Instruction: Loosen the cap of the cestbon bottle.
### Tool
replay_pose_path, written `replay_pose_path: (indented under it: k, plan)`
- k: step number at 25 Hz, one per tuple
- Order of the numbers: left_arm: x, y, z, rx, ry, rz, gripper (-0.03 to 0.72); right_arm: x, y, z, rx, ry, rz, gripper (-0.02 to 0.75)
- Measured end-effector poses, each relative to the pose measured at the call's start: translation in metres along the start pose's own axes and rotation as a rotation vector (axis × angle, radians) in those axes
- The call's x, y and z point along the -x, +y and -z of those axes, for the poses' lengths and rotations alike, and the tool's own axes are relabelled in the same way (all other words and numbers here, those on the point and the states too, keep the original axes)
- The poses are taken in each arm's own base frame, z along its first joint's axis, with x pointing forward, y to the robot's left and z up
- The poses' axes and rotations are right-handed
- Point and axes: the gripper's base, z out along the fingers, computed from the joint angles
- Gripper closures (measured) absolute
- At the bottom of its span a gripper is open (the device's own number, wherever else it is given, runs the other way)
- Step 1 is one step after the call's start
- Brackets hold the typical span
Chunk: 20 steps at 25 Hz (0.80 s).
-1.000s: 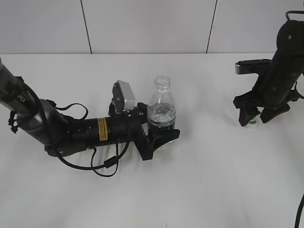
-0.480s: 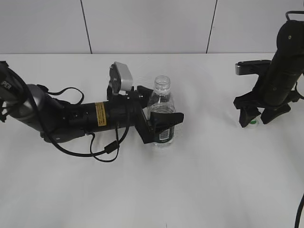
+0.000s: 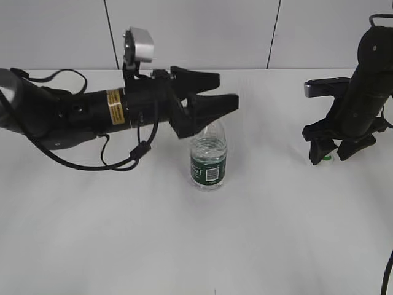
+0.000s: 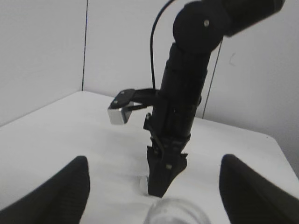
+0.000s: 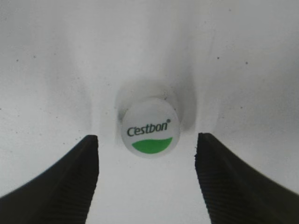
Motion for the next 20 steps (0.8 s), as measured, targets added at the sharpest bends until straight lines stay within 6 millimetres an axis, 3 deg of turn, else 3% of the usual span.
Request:
replay_pose_path:
  k: [9,15,20]
  plan:
    - [0.083,-0.012,0.018,0.070,-0.068,-0.073,0.169,0.000,0.000,0.000,0.000,0.001,0.003,0.243]
    - [0.130,-0.009,0.044,0.445,0.063,-0.121,0.174,0.000,0.000,0.004,0.001,-0.001,0.006,0.242]
    - [0.151,0.003,0.082,0.767,0.133,-0.021,0.183,0.001,0.002,0.031,-0.008,-0.056,0.013,0.242]
